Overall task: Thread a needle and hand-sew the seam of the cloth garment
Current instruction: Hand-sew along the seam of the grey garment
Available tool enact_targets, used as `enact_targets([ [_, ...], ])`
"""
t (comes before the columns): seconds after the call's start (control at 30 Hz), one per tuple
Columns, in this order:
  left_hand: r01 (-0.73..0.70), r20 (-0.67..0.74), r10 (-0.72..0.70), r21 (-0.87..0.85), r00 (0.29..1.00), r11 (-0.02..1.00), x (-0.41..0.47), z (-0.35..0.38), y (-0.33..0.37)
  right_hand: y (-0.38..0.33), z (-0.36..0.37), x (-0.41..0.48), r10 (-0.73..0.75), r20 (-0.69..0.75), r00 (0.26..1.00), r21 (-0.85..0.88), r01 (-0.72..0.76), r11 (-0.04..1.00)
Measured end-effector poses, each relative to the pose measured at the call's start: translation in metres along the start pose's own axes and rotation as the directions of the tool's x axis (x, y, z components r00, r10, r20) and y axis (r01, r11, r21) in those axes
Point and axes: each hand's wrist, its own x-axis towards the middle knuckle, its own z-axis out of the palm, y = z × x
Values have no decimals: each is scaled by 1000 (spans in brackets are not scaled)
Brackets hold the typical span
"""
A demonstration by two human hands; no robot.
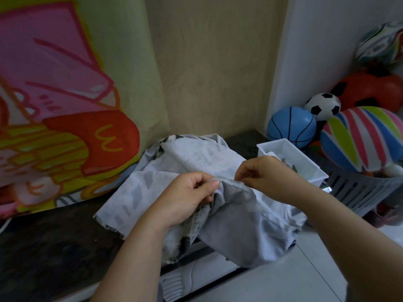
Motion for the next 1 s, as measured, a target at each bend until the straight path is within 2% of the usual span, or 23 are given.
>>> enact_targets([
  [0.4,21,30,-20,-48,999,999,-3,0,5,-3,1,-1,-47,-28,999,-49,45,998],
  [0.57,39,62,-35,-64,997,997,-5,-1,6,-3,4,0,-165,-77,983,-135,154,979],
  [0.7,49,66,-43,-81,997,996,-4,-1,5,-6,6,1,-226,-141,964,-132,208,969],
  [0.8,46,44,-42,-103,998,994,-3,-1,5,-11,9,0,-237,-162,958,-81,227,971],
  [1.0,9,-102,-24,-138,994,990,0,2,4,-27,10,-6,-99,-147,984,248,134,960],
])
